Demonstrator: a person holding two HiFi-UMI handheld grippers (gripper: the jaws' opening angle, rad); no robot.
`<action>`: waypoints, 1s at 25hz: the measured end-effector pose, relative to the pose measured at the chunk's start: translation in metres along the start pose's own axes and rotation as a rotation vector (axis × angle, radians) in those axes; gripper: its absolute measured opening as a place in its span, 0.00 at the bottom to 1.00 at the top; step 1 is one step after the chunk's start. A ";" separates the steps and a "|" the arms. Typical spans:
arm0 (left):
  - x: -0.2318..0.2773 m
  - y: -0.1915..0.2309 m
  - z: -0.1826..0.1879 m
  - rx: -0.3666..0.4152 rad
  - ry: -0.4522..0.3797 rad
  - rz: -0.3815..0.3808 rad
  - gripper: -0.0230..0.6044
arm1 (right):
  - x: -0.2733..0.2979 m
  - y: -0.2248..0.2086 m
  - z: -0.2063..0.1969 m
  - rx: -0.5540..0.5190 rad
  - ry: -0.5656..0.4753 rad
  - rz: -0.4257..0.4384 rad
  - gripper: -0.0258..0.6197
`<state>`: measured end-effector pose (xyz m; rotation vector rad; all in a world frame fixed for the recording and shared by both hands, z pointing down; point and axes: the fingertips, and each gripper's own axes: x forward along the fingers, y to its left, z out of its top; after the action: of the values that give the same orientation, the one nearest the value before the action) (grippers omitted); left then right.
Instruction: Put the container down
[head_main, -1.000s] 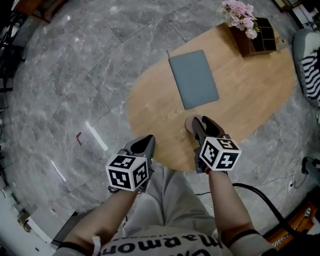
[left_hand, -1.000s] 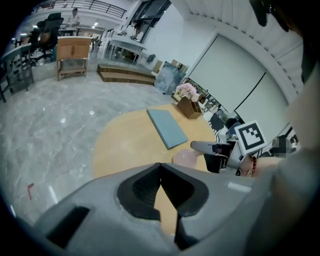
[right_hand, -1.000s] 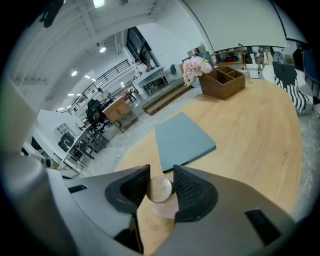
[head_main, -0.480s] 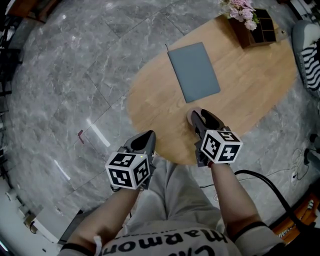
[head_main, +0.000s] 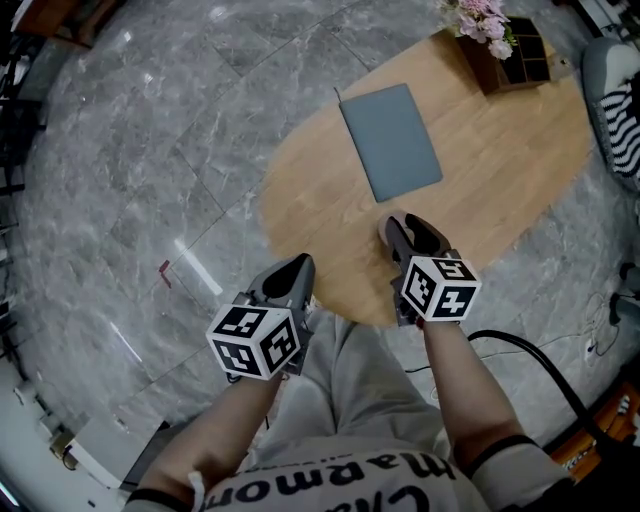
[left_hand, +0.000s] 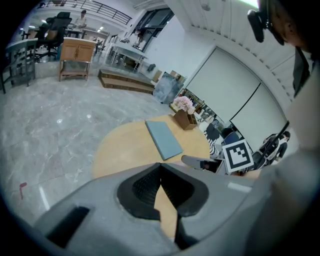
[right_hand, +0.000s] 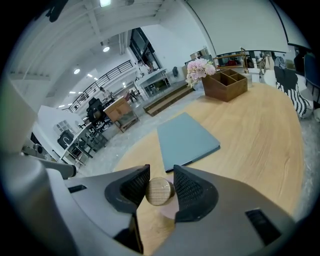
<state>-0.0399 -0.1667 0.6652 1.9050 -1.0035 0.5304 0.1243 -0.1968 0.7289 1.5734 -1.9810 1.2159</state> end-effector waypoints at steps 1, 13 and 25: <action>0.000 -0.002 0.001 -0.008 -0.010 -0.009 0.06 | 0.001 -0.001 0.000 -0.010 -0.003 0.003 0.25; -0.035 -0.012 0.022 -0.185 -0.159 -0.032 0.06 | 0.004 0.016 -0.011 -0.287 0.052 0.085 0.34; -0.092 -0.029 0.073 -0.172 -0.350 -0.042 0.06 | -0.048 0.025 0.054 -0.146 -0.051 0.097 0.42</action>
<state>-0.0724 -0.1821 0.5494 1.8945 -1.1868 0.0808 0.1302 -0.2077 0.6534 1.4659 -2.1481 1.0488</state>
